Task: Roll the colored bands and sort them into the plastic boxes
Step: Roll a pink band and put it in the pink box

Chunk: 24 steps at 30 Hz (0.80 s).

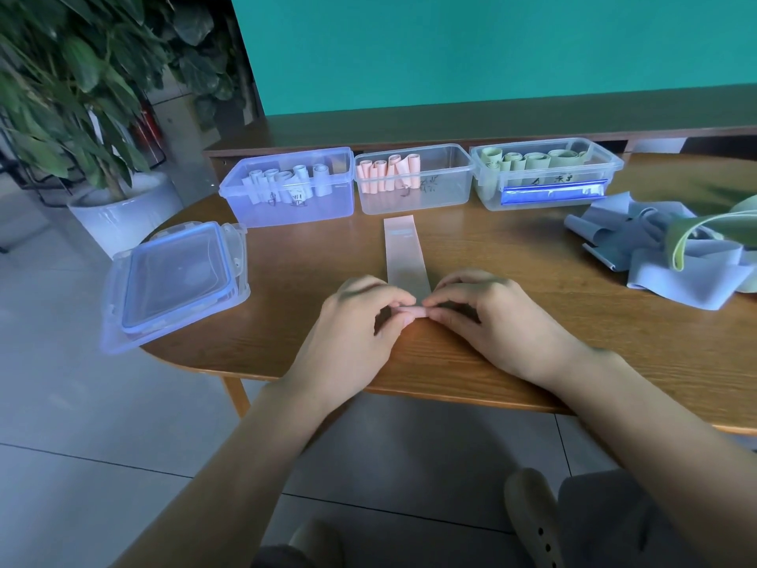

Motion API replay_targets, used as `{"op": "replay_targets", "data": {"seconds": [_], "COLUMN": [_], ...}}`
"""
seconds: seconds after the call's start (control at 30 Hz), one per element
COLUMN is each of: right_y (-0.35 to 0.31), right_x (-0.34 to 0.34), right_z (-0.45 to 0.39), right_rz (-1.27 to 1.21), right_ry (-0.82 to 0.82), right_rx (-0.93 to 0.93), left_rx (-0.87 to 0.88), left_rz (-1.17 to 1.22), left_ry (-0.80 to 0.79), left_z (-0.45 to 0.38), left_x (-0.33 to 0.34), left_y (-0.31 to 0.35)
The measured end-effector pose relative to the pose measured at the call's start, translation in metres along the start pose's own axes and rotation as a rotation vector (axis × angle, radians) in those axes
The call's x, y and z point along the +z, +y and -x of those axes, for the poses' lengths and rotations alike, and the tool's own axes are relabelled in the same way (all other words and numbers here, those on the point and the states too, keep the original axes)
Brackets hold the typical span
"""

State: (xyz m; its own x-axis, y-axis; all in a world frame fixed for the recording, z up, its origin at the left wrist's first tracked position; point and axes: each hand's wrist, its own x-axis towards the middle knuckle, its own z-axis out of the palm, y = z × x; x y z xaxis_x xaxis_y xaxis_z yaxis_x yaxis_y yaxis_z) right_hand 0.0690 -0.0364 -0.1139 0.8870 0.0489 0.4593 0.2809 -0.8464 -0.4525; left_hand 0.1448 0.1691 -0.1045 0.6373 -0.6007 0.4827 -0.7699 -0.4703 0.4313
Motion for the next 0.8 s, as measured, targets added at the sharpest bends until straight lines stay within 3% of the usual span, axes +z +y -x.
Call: {"op": "replay_targets", "data": {"seconds": [0.33, 0.5, 0.63, 0.8], "right_y": [0.0, 0.004, 0.008, 0.013], "right_x": [0.0, 0.003, 0.004, 0.004], "right_z": [-0.001, -0.006, -0.01, -0.016], "right_rz": [0.004, 0.031, 0.035, 0.157], "right_ry": [0.019, 0.01, 0.008, -0.034], "right_rx": [0.008, 0.039, 0.038, -0.016], "left_rx": [-0.001, -0.023, -0.038, -0.013], "left_rz": [-0.029, -0.01, -0.001, -0.015], "left_ry": [-0.062, 0.015, -0.014, -0.023], "left_z": [-0.012, -0.014, -0.015, -0.022], "left_x": [0.004, 0.004, 0.004, 0.007], "left_y": [-0.007, -0.008, -0.008, -0.011]}}
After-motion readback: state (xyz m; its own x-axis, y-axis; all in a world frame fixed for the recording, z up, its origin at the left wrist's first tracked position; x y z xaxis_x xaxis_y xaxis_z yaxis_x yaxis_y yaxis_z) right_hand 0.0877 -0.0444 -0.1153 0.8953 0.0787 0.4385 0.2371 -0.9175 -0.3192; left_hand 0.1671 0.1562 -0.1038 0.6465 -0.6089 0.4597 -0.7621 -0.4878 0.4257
